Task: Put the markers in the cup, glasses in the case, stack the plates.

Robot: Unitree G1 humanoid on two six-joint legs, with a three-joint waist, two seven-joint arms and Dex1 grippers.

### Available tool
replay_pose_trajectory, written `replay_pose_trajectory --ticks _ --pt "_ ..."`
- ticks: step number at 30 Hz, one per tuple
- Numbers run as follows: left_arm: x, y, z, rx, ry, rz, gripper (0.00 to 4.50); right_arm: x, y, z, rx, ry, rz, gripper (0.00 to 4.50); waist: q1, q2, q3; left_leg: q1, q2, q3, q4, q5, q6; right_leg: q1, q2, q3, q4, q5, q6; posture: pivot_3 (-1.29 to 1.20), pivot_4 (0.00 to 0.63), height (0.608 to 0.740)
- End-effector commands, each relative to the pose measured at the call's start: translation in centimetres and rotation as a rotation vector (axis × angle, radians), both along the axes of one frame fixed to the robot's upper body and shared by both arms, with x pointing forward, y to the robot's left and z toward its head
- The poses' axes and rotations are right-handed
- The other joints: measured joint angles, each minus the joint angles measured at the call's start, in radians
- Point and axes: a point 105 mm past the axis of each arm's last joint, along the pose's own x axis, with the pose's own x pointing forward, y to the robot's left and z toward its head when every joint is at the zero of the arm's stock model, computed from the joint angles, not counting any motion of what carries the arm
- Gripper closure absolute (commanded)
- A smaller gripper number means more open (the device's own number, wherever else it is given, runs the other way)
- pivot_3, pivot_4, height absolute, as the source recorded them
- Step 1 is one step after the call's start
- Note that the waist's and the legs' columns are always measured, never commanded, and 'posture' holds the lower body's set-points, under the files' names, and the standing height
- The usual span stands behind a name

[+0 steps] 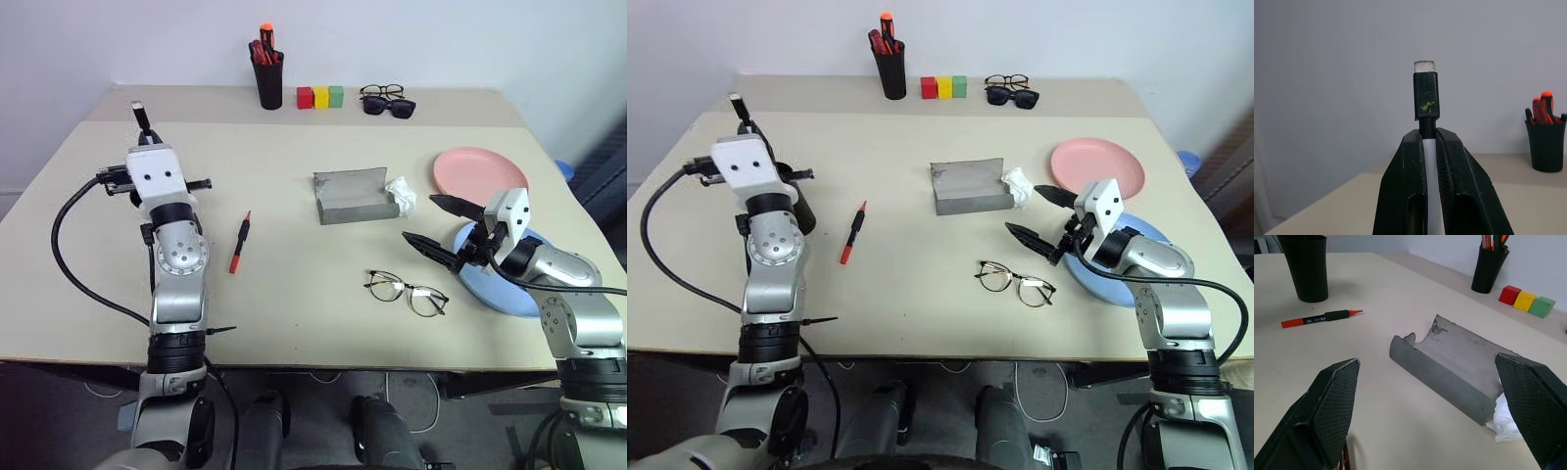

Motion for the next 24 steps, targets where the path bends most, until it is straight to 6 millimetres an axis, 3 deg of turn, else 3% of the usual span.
replay_pose_trajectory --ticks 1,4,8,13,15,17,19,24 --pt "-0.4 -0.2 0.6 0.038 -0.027 0.006 4.45 -0.2 -0.1 1.6 -0.003 -0.061 0.003 0.0 0.001 0.0 0.0 0.0 0.0 0.0 0.0 0.0 0.0 0.0 0.0 0.0 0.0 0.0 0.0 0.0 0.15 0.74" --pt "-0.4 -0.1 0.1 0.055 -0.019 0.012 4.45 -0.4 -0.3 1.6 -0.007 -0.06 -0.005 0.0 0.001 0.0 0.0 0.0 0.0 0.0 0.0 0.0 0.0 0.0 0.0 0.0 0.0 0.0 0.0 0.0 0.15 0.74" --pt "-0.3 0.0 -0.5 0.095 0.005 0.018 2.9 -0.5 -0.6 1.6 -0.01 -0.058 -0.014 0.0 0.0 0.0 0.0 0.0 0.0 0.0 0.0 0.0 0.0 0.0 0.0 0.0 0.0 0.0 0.0 0.0 0.15 0.74" --pt "-0.5 -0.8 -0.2 0.069 -0.03 -0.058 0.38 -0.5 -1.1 1.3 -0.013 -0.051 -0.025 0.0 0.001 0.0 0.0 0.0 0.0 0.0 0.0 0.0 0.0 0.0 0.0 0.0 0.0 0.0 -0.001 0.0 0.15 0.74" --pt "-0.2 -2.2 -0.4 0.034 0.028 -0.165 0.38 -0.6 -1.2 1.2 -0.015 -0.048 -0.027 0.0 0.002 0.0 0.0 0.0 0.0 0.0 0.0 0.0 0.0 0.0 0.0 0.0 0.0 0.0 -0.001 0.0 0.15 0.74" --pt "0.7 -5.8 -1.7 0.126 0.271 -0.396 0.38 -0.5 -1.4 1.1 -0.016 -0.046 -0.03 0.0 0.002 0.0 0.0 0.0 0.0 0.0 0.0 0.0 0.0 0.0 0.0 0.0 0.0 -0.001 -0.002 0.0 0.15 0.74" --pt "0.1 -8.7 -3.0 0.239 0.433 -0.604 0.38 -0.5 -1.4 1.1 -0.016 -0.046 -0.032 0.0 -0.002 0.0 0.0 0.0 0.0 0.0 0.0 0.0 0.0 0.0 0.0 0.0 0.0 -0.002 -0.003 0.0 0.15 0.74" --pt "0.3 -8.3 -6.2 0.178 0.791 -0.685 0.38 -0.6 -1.5 1.0 -0.015 -0.05 -0.038 0.0 -0.021 0.0 0.0 0.0 0.001 0.0 -0.001 0.0 0.0 -0.001 0.0 0.0 0.001 -0.002 -0.003 0.0 0.15 0.74"
